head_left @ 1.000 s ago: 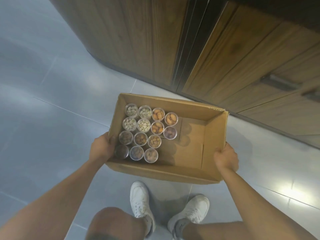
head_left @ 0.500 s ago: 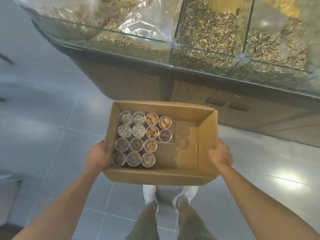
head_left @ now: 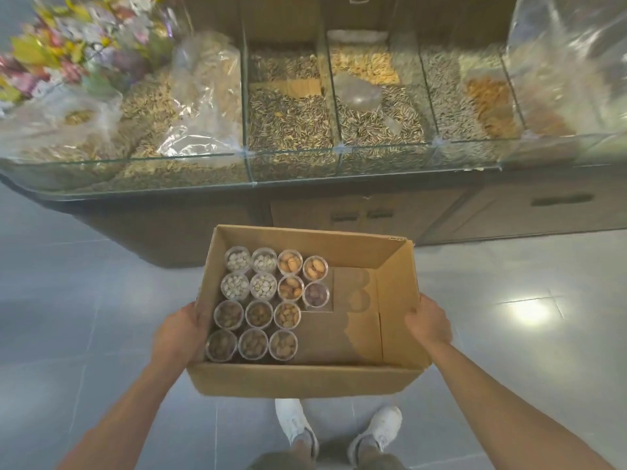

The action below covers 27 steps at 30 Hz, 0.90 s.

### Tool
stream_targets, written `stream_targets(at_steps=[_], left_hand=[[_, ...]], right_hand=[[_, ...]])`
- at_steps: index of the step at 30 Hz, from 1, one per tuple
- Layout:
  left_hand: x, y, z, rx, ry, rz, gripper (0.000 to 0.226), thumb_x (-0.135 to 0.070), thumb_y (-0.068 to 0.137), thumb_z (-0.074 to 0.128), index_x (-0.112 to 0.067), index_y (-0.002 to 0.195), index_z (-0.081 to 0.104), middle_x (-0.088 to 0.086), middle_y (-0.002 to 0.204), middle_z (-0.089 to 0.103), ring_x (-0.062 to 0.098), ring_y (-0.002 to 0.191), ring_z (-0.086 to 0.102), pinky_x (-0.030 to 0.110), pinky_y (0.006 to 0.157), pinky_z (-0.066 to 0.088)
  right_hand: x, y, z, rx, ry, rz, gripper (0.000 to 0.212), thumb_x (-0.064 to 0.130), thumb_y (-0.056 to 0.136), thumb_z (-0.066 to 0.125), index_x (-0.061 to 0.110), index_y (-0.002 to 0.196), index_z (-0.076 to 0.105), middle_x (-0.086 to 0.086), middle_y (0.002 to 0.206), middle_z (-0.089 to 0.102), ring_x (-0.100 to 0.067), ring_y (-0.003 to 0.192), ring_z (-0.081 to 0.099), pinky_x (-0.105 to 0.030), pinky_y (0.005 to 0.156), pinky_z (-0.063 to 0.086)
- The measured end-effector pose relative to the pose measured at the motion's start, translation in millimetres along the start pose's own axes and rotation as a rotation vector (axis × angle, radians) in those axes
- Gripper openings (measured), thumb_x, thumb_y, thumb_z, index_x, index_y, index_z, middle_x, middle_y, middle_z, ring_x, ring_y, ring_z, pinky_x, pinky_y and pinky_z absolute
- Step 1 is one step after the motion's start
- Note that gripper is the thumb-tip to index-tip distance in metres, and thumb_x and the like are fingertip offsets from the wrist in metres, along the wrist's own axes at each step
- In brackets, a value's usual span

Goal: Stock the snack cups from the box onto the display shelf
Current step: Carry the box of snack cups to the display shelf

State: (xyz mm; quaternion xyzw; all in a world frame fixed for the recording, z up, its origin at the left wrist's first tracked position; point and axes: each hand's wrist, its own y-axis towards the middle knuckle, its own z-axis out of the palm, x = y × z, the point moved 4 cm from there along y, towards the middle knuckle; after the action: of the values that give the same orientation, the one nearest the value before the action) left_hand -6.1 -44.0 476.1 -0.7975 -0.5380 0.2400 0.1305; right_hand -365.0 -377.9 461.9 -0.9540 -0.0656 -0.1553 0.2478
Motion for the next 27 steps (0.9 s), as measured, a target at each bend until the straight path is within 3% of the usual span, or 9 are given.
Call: stream_targets(at_steps=[4, 9, 16, 20, 27], left_hand=[[-59, -10, 10, 0.029, 0.063, 0.095, 0.026, -0.035, 0.105, 0.042, -0.015, 0.097, 0.057, 0.007, 0.089, 0.065, 0.032, 0.081, 0.057, 0.038, 0.072, 0.046], [-143, -34, 38, 0.054, 0.1, 0.239, 0.027, -0.036, 0.105, 0.042, -0.017, 0.098, 0.059, 0.011, 0.095, 0.07, 0.033, 0.084, 0.06, 0.037, 0.072, 0.045], [-286, -84, 93, 0.113, 0.166, 0.425, 0.03, -0.038, 0.105, 0.046, -0.015, 0.099, 0.064, 0.011, 0.099, 0.071, 0.035, 0.094, 0.066, 0.036, 0.073, 0.046], [-367, -118, 133, 0.126, 0.228, 0.526, 0.03, -0.034, 0.106, 0.047, -0.011, 0.108, 0.065, 0.016, 0.109, 0.072, 0.038, 0.104, 0.067, 0.04, 0.08, 0.048], [-508, -171, 194, 0.172, 0.299, 0.712, 0.031, -0.035, 0.105, 0.047, -0.01, 0.099, 0.065, 0.017, 0.103, 0.072, 0.039, 0.097, 0.068, 0.043, 0.083, 0.055]], right_hand=[[-56, -3, -28, -0.051, 0.048, 0.071, 0.021, 0.024, 0.101, 0.048, 0.023, 0.115, 0.064, 0.001, 0.099, 0.067, -0.025, 0.086, 0.063, -0.039, 0.073, 0.056], [-138, -8, -75, -0.122, 0.133, 0.15, 0.026, 0.029, 0.103, 0.047, 0.023, 0.123, 0.063, -0.003, 0.109, 0.068, -0.025, 0.087, 0.059, -0.038, 0.077, 0.053], [-276, -26, -149, -0.206, 0.205, 0.328, 0.018, 0.021, 0.096, 0.05, 0.019, 0.107, 0.064, 0.0, 0.083, 0.058, -0.028, 0.075, 0.053, -0.033, 0.069, 0.043], [-354, -38, -183, -0.261, 0.221, 0.392, 0.02, 0.033, 0.099, 0.049, 0.023, 0.107, 0.064, -0.001, 0.088, 0.062, -0.025, 0.074, 0.056, -0.032, 0.068, 0.046], [-474, -50, -238, -0.31, 0.304, 0.545, 0.022, 0.031, 0.095, 0.046, 0.024, 0.104, 0.064, -0.005, 0.1, 0.066, -0.031, 0.085, 0.056, -0.035, 0.074, 0.044]])
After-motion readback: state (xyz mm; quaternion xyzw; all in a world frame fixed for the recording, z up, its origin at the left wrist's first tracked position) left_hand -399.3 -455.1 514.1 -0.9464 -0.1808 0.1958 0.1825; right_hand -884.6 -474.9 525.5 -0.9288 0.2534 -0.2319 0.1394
